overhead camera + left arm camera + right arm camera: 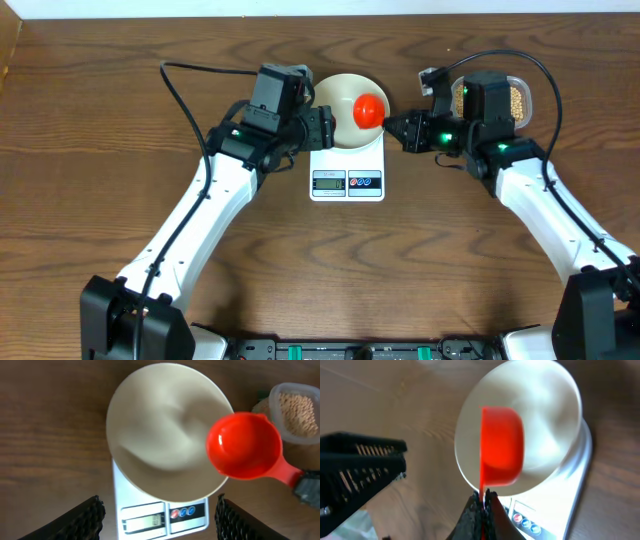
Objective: Scoop item into bowl and weigh 50g on scale
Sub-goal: 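Carry the red scoop with the right gripper to the soybean tub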
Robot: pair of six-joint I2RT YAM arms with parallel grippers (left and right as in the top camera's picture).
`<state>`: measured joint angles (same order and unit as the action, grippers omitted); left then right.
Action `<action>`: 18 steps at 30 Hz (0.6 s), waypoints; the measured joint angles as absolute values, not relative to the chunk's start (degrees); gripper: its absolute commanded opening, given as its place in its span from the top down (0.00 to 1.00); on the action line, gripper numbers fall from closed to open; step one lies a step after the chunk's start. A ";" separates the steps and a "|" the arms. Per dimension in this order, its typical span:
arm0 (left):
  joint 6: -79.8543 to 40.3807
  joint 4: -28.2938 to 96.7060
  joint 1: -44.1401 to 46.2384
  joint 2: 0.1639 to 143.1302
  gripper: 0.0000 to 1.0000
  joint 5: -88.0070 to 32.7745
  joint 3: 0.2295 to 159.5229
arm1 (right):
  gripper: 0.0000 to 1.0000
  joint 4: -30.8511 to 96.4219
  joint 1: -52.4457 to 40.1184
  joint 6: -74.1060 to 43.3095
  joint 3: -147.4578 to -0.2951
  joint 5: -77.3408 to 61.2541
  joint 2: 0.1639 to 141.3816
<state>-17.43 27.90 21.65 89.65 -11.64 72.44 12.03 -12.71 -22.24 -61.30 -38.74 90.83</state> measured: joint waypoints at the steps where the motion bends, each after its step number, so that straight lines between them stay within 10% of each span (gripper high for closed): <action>1: -16.19 27.88 21.43 89.65 0.27 -11.66 72.44 | 0.99 14.15 -12.69 -21.52 -62.33 -38.22 90.78; 18: -1.52 28.18 21.08 89.65 0.27 -12.91 72.44 | 0.99 37.41 -11.31 -12.36 -81.45 -34.70 90.04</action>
